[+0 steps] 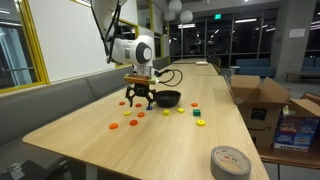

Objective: Put four round orange blocks in the black bowl

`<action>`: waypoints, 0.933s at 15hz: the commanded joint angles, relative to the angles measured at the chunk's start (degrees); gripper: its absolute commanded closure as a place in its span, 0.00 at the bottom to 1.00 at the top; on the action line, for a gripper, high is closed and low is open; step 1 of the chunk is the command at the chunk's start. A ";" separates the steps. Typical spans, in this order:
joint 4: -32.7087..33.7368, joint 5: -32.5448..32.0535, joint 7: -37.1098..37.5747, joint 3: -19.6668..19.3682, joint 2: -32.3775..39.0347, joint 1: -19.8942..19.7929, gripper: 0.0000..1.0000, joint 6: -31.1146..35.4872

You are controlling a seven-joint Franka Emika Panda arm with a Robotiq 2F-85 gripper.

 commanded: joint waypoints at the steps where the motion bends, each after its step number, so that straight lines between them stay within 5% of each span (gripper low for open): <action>1: -1.42 2.18 0.17 1.62 0.04 -0.67 0.00 4.02; 14: -0.22 -0.72 1.71 0.35 5.09 0.64 0.00 10.13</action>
